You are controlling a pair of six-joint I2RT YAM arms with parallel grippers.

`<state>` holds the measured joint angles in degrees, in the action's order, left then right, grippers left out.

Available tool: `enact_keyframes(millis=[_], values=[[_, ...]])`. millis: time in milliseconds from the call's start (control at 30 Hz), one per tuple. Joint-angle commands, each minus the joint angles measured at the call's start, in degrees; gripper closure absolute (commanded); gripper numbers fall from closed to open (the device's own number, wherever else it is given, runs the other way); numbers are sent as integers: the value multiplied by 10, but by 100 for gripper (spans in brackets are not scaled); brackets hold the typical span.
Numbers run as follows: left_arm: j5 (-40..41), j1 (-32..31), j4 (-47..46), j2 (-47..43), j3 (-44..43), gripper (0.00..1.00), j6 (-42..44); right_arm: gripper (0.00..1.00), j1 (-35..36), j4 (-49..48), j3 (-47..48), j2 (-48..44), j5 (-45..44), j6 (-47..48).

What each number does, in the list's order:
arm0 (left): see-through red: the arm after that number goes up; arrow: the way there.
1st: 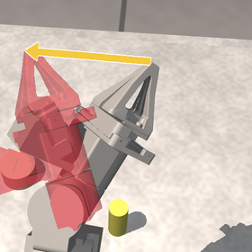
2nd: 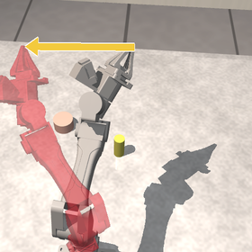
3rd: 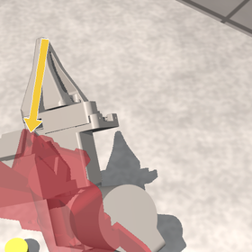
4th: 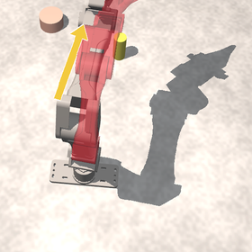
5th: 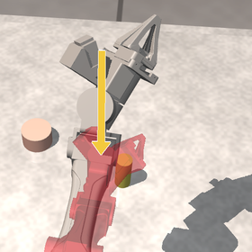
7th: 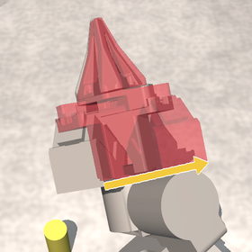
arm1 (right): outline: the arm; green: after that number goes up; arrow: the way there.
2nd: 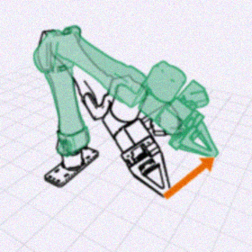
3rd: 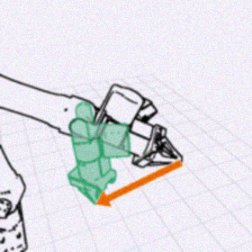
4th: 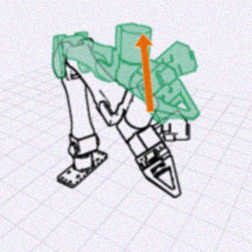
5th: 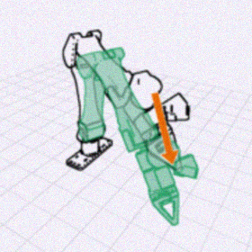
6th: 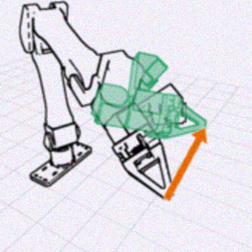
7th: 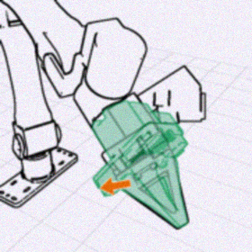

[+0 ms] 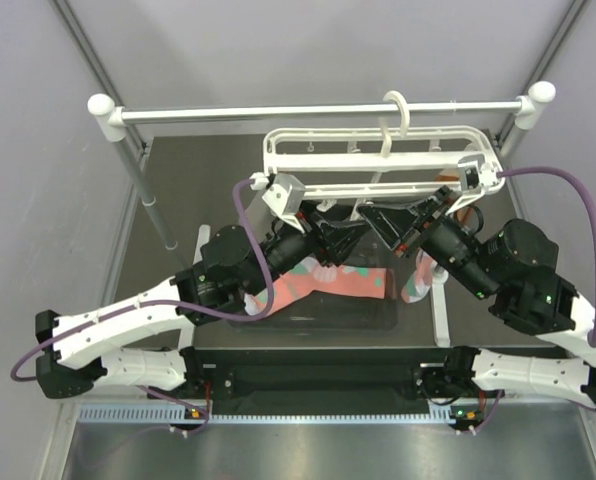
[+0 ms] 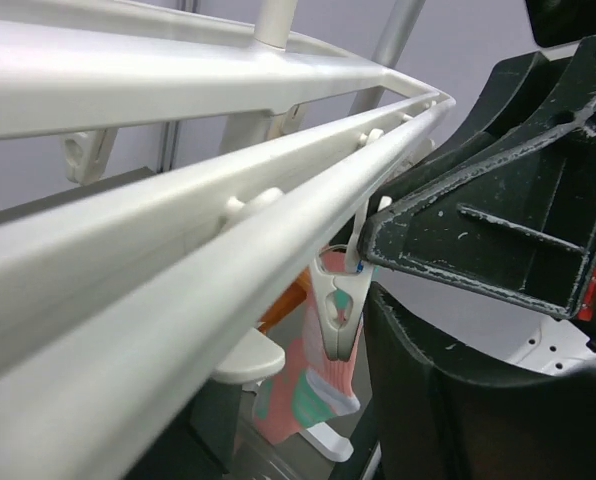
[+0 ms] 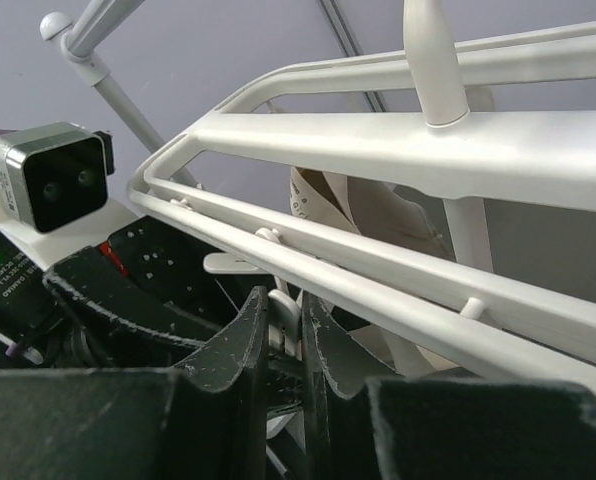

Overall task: Clip the socks to the hanger
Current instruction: Open the clamp at the hanger.

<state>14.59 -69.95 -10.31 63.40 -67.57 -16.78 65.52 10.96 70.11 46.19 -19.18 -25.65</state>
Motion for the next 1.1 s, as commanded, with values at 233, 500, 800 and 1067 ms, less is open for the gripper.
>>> enact_keyframes(millis=[233,500,800,1067], values=[[-5,9,-50,9,-21,100,-3,100,4,3,-17,-22,16,-8],[-52,15,-44,1,-17,100,-69,70,3,16,-16,-32,8,12],[-94,19,-58,-13,2,100,-182,63,4,26,5,-24,5,28],[-99,19,-110,-29,39,100,-219,36,4,-11,3,-15,7,10]])
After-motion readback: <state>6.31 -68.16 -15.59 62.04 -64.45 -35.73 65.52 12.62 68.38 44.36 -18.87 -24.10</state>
